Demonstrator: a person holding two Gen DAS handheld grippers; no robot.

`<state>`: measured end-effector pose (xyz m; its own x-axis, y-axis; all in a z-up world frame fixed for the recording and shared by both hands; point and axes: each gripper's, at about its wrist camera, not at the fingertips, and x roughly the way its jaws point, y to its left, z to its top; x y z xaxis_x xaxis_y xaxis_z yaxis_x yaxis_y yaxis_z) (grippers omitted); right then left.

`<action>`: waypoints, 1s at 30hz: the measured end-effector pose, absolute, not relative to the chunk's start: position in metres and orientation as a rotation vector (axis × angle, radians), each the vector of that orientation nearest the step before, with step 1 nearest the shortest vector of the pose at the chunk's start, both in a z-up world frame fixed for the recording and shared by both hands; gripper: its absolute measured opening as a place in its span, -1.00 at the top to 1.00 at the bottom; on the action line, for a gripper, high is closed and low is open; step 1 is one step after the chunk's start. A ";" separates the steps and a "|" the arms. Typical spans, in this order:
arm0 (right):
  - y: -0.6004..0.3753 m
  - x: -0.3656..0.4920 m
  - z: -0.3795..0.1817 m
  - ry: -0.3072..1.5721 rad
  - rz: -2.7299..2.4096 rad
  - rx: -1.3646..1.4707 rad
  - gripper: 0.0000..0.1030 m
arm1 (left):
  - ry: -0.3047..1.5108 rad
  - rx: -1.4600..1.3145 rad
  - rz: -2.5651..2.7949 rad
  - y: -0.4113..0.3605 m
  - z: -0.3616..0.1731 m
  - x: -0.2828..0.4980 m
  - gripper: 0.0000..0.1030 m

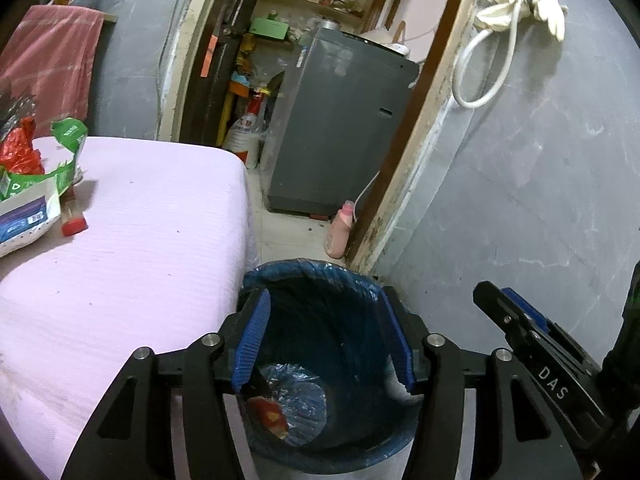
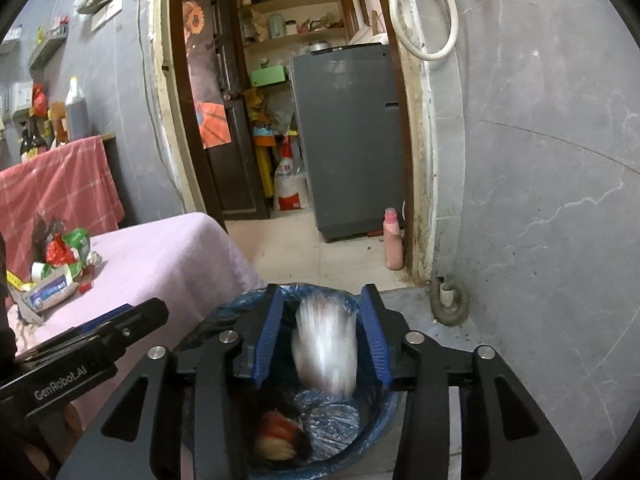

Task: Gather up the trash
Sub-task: 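Carry both items over the blue bin and open both tools to drop them, then move both tools back over the trash on the table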

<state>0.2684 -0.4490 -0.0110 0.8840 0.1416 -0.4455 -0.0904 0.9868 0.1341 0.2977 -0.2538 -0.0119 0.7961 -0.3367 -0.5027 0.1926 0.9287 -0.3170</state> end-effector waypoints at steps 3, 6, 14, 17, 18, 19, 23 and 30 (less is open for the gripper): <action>-0.448 0.266 -0.006 0.454 0.118 0.111 0.19 | 0.565 -0.277 -0.277 -0.246 -0.004 0.294 -0.04; -0.446 0.264 0.001 0.432 0.117 0.115 0.12 | 0.541 -0.278 -0.262 -0.240 0.005 0.291 -0.11; -0.429 0.247 0.033 0.332 0.124 0.110 -0.40 | 0.462 -0.262 -0.214 -0.212 0.035 0.277 -0.36; -0.421 0.239 0.045 0.294 0.127 0.110 -0.60 | 0.428 -0.251 -0.195 -0.198 0.046 0.268 -0.47; -0.418 0.237 0.049 0.283 0.130 0.108 -0.66 | 0.418 -0.247 -0.187 -0.193 0.050 0.265 -0.50; -0.414 0.234 0.053 0.271 0.135 0.105 -0.70 | 0.412 -0.246 -0.182 -0.188 0.052 0.262 -0.50; -0.402 0.221 0.065 0.226 0.148 0.117 -0.98 | 0.390 -0.231 -0.155 -0.166 0.064 0.246 -0.77; -0.379 0.201 0.077 0.202 0.165 0.107 -1.00 | 0.327 -0.213 -0.114 -0.133 0.078 0.216 -0.87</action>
<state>0.2014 -0.3792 0.0766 0.9662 0.1734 -0.1907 -0.1519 0.9808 0.1223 0.2159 -0.1327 0.0784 0.9409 -0.1451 -0.3060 0.0764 0.9712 -0.2257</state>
